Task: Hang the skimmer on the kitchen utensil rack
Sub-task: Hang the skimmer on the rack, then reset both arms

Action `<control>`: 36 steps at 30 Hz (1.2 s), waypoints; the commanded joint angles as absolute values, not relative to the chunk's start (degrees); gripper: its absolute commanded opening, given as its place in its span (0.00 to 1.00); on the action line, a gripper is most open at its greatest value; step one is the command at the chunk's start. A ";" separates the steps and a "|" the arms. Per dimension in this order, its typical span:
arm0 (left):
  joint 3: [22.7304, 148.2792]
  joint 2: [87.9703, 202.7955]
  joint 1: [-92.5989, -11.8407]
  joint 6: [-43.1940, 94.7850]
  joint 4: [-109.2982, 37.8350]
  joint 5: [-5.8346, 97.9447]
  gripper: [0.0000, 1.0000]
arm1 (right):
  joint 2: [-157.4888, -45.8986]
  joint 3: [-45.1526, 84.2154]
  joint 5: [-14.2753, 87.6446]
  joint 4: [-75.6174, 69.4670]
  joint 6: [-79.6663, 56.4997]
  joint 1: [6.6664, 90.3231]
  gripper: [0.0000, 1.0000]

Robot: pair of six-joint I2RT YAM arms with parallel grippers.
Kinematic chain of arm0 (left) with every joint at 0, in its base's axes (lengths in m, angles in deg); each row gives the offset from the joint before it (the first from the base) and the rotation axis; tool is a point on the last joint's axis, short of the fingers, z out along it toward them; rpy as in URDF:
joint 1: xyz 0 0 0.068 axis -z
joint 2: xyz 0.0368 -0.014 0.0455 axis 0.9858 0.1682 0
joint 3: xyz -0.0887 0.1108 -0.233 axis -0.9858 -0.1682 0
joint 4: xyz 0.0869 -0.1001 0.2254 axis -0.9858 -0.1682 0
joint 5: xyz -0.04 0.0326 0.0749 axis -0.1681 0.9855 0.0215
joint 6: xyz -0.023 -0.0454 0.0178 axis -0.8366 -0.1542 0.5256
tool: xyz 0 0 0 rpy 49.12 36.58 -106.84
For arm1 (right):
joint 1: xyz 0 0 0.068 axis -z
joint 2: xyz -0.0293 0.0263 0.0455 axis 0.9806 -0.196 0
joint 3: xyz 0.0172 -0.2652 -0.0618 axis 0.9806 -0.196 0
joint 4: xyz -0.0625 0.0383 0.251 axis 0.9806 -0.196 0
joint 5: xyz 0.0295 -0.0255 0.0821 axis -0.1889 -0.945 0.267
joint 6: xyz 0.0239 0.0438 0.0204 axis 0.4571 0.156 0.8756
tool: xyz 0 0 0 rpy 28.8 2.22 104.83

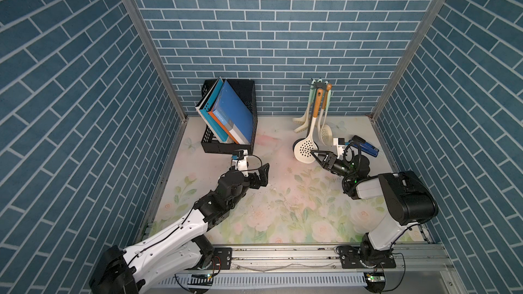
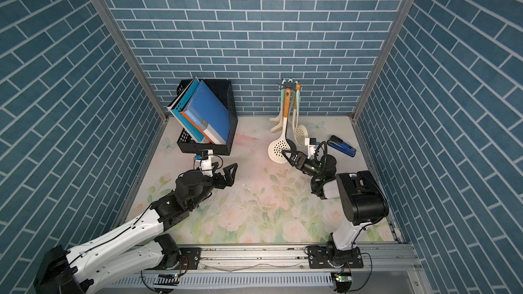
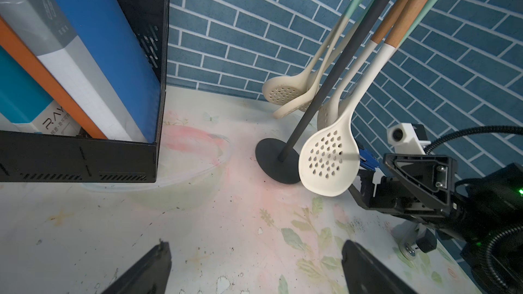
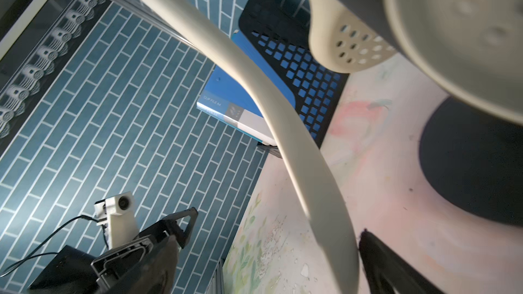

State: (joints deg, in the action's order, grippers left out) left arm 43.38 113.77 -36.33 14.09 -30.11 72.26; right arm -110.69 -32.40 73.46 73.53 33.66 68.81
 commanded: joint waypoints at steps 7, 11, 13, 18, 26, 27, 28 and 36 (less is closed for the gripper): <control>38.94 116.06 -44.03 13.00 -28.97 77.76 1.00 | -98.86 -43.02 67.43 64.53 19.25 74.02 0.99; 36.96 116.97 -51.02 12.64 -26.13 80.16 1.00 | -81.43 -41.36 59.70 35.90 5.34 74.11 0.99; 36.28 117.48 -53.50 13.04 -23.97 82.21 1.00 | -72.49 -39.71 53.54 23.21 -1.52 74.18 0.99; 36.78 121.92 -57.18 14.32 -19.35 88.66 1.00 | -62.98 -37.34 39.79 11.68 -8.45 74.89 0.99; 38.27 133.87 -69.34 24.60 -7.31 83.81 1.00 | -60.89 -38.33 22.23 13.04 -9.86 75.16 0.99; 38.35 134.79 -72.06 24.26 -5.85 80.77 1.00 | -61.27 -38.45 20.76 13.26 -9.98 75.25 0.99; 38.35 135.53 -73.90 24.48 -4.30 78.85 1.00 | -61.78 -38.58 19.79 13.51 -9.92 75.39 0.99; 39.07 145.23 -78.02 36.15 3.53 72.86 1.00 | -70.67 -40.21 17.13 27.52 -11.38 76.73 0.99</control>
State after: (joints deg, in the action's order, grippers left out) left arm 39.16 142.44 -77.42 30.70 -1.35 76.37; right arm -68.49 -39.97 20.19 20.31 -8.50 76.02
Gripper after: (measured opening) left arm 0.997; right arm 0.994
